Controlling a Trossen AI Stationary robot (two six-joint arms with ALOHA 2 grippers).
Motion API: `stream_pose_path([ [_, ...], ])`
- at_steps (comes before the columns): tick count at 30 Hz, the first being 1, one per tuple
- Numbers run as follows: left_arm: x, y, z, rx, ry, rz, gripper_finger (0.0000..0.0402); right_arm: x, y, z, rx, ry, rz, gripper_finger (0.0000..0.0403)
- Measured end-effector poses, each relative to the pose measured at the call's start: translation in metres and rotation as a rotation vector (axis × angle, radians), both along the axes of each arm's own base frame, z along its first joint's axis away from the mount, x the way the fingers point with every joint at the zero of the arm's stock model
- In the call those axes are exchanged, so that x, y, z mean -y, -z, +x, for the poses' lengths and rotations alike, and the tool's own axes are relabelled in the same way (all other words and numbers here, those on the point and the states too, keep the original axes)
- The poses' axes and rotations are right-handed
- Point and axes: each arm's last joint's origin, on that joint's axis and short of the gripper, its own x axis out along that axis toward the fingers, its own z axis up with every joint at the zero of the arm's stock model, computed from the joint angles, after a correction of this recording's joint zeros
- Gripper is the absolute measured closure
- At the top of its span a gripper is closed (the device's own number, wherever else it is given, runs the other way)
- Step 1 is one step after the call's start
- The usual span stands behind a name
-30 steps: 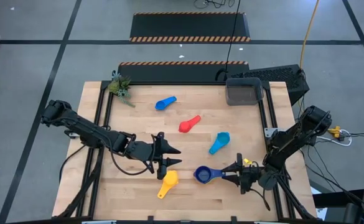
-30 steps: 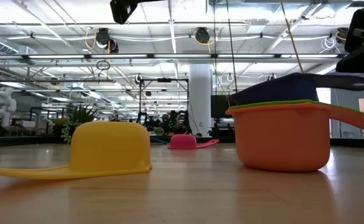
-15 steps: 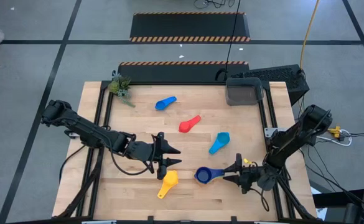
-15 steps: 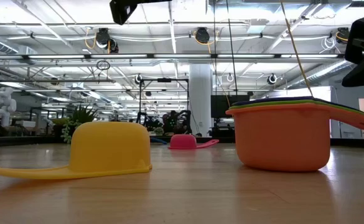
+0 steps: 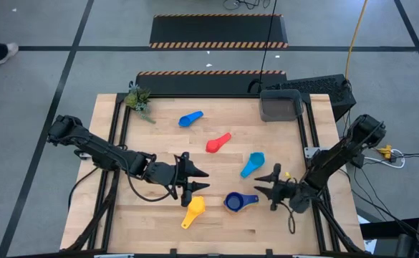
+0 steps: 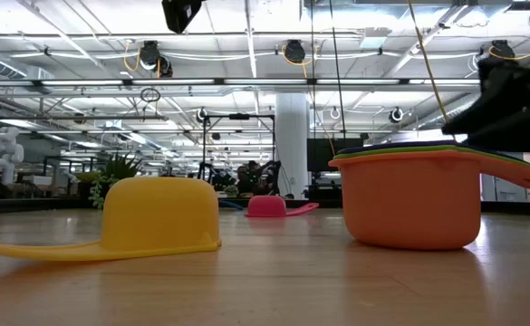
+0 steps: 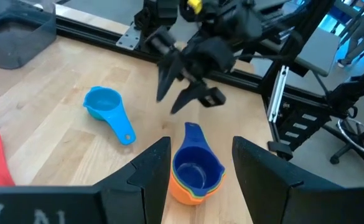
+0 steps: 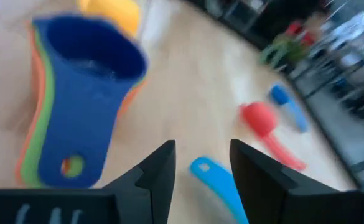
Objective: Nest measuring cups in basket
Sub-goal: Stack the dark blue measuring cup on top of the green measuring cup, then stack the yellow measuring cup on top of the dark blue measuring cup
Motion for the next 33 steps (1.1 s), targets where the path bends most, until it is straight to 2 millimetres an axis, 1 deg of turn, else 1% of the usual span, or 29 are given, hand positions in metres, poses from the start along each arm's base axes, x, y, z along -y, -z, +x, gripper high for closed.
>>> stream_pose_path([
  [5, 0.000, 0.000, 0.000, 0.000, 0.001, 0.002, 0.0227, 0.004, 0.002, 0.006, -0.072, -0.068, 0.089, 0.0267],
  [12, 0.000, 0.000, 0.000, 0.000, 0.002, 0.005, 0.0227, 0.001, 0.004, 0.006, -0.128, -0.158, 0.137, 0.0268],
  [16, 0.000, 0.000, 0.000, 0.000, 0.002, 0.005, 0.0227, 0.000, 0.004, 0.006, -0.136, -0.180, 0.151, 0.0268],
  [27, 0.000, 0.001, 0.000, -0.011, 0.002, 0.009, 0.0227, -0.001, 0.001, 0.008, -0.120, -0.208, 0.104, 0.0268],
  [33, 0.002, 0.002, -0.002, -0.022, 0.008, 0.015, 0.0227, -0.006, -0.011, 0.013, -0.057, -0.190, 0.033, 0.0268],
])
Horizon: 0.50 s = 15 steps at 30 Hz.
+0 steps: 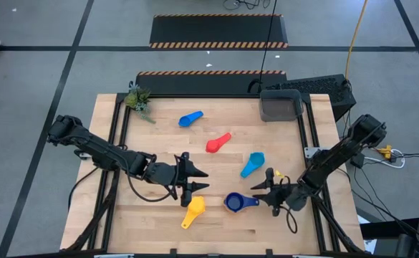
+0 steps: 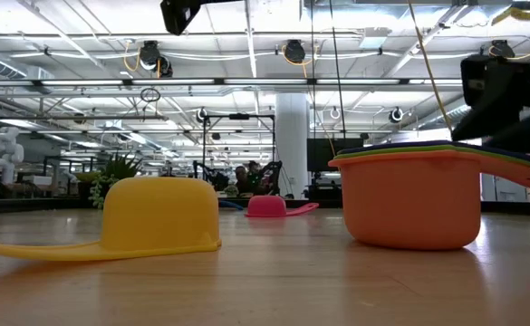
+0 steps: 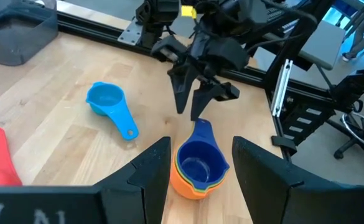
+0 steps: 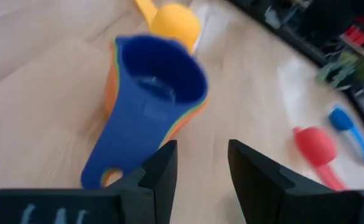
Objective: Nest measuring cups in basket
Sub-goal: Stack the yellow measuring cup on top of the dark blue measuring cup
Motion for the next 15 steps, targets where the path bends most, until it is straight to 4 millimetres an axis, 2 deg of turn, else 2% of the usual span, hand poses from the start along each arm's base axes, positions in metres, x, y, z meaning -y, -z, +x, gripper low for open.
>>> stream_pose_path([
  [9, 0.029, 0.002, -0.010, 0.024, 0.103, 0.128, 0.0227, -0.005, -0.031, -0.001, 0.118, 0.014, 0.049, 0.0268],
  [15, 0.048, 0.001, -0.020, 0.053, 0.143, 0.199, 0.0227, -0.006, -0.045, -0.006, 0.165, 0.000, 0.113, 0.0268],
])
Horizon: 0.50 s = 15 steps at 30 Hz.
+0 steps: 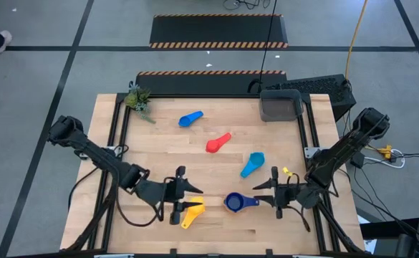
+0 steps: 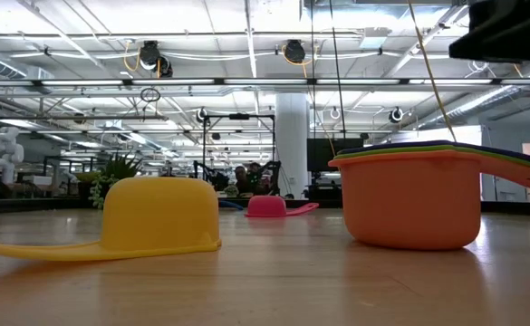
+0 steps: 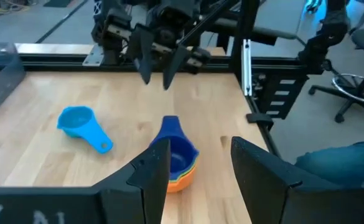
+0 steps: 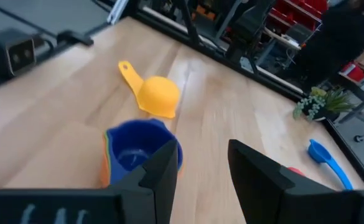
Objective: Nest measuring cups in basket
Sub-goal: Stack the yellow measuring cup on top of the dark blue measuring cup
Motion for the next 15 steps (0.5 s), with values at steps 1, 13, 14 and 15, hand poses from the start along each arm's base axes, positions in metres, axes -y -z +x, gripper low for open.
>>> stream_pose_path([
  [1, 0.003, 0.000, -0.002, -0.003, -0.002, -0.001, 0.0227, 0.000, -0.001, -0.001, 0.005, 0.000, 0.016, 0.0268],
  [13, 0.065, 0.057, -0.013, -0.120, 0.057, 0.041, 0.0227, 0.000, -0.005, -0.003, 0.012, 0.028, 0.170, 0.0268],
  [14, 0.070, 0.063, -0.012, -0.121, 0.063, 0.035, 0.0226, 0.000, -0.005, -0.003, 0.011, 0.030, 0.178, 0.0268],
  [15, 0.076, 0.069, -0.013, -0.124, 0.075, 0.038, 0.0226, 0.000, -0.005, -0.003, 0.011, 0.032, 0.187, 0.0268],
])
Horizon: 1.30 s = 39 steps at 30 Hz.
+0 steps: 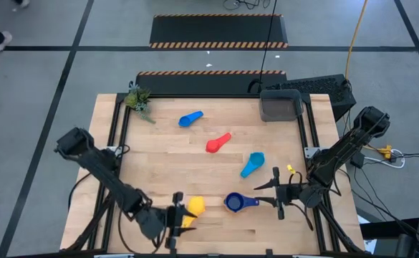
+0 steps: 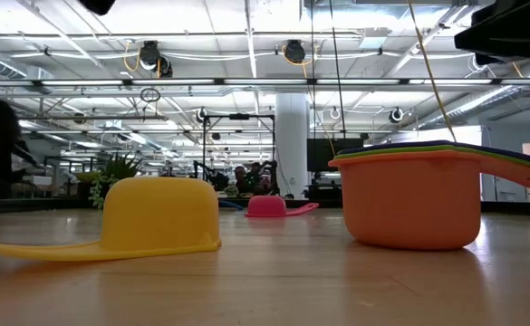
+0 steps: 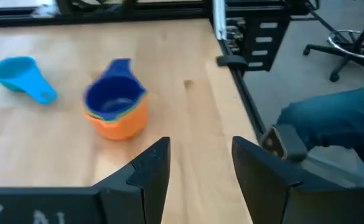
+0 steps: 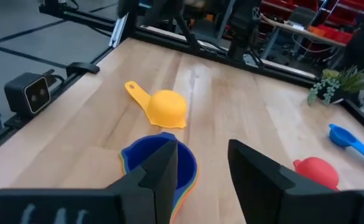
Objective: Nest measuring cups in basket
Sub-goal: Stack the yellow measuring cup on top of the dark blue measuring cup
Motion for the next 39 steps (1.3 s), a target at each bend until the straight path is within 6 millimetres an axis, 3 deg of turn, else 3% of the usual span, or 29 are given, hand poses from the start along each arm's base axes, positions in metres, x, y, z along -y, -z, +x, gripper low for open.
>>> stream_pose_path([
  [6, 0.031, 0.034, -0.007, -0.024, 0.084, -0.012, 0.0219, 0.000, 0.000, 0.000, -0.002, 0.004, 0.027, 0.0268],
  [13, 0.046, 0.061, -0.019, -0.049, 0.074, 0.085, 0.0178, 0.000, 0.000, 0.000, -0.003, 0.003, 0.028, 0.0268],
  [18, 0.050, 0.070, -0.024, -0.044, 0.063, 0.150, 0.0178, 0.000, 0.000, 0.000, -0.003, 0.003, 0.028, 0.0268],
  [30, 0.044, 0.079, -0.030, -0.143, 0.032, 0.186, 0.0228, 0.000, 0.000, 0.000, -0.007, 0.008, 0.043, 0.0268],
  [39, 0.041, 0.082, -0.032, -0.170, 0.037, 0.240, 0.0187, 0.000, 0.001, 0.000, -0.012, 0.008, 0.038, 0.0268],
])
